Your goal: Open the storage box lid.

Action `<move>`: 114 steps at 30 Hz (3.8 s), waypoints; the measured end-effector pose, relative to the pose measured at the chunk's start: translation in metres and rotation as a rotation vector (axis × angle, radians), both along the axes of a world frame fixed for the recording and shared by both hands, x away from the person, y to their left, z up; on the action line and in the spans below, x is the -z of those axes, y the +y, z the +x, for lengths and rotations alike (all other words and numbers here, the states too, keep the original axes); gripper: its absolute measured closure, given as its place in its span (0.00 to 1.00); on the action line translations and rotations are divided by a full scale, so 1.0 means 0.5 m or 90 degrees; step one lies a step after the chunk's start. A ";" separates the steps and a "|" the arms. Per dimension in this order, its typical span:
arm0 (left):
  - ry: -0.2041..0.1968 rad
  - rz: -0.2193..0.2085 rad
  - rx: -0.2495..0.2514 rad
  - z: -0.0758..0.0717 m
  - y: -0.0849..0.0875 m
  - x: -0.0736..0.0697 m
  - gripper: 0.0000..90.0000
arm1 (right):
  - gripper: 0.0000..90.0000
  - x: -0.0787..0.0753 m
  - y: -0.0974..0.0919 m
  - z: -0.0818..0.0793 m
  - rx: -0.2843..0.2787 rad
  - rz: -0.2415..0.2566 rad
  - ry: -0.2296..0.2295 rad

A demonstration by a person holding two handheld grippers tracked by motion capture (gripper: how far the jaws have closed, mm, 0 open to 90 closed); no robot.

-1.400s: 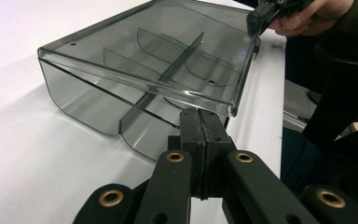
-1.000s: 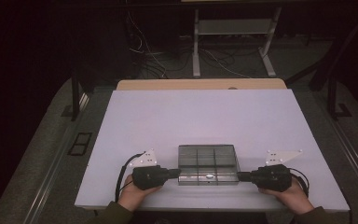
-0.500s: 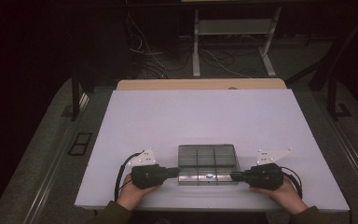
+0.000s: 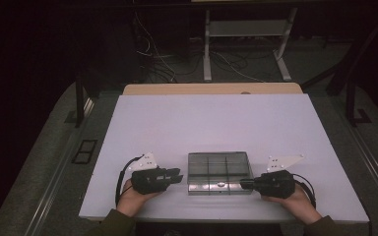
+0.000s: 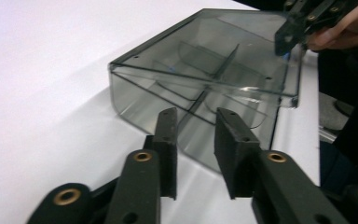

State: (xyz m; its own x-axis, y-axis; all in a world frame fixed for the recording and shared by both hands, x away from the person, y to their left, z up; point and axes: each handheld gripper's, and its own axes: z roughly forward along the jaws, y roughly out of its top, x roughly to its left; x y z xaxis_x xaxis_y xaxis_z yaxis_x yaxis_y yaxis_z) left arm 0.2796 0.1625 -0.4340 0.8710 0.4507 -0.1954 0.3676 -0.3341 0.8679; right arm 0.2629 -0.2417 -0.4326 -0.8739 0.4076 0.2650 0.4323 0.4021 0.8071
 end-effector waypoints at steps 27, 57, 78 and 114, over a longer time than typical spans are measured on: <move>-0.026 0.027 -0.062 0.026 0.010 0.017 0.11 | 0.99 -0.026 -0.004 0.016 0.015 0.021 -0.018; -0.012 0.043 -0.066 0.019 0.005 0.022 0.00 | 0.99 -0.066 -0.006 0.049 0.029 0.045 -0.047; -0.018 0.030 -0.044 0.025 -0.015 -0.017 0.00 | 0.99 -0.091 -0.005 0.083 0.040 0.054 -0.064; -0.121 -0.062 0.021 0.119 -0.093 -0.142 0.58 | 0.99 -0.108 0.003 0.140 0.062 0.053 -0.077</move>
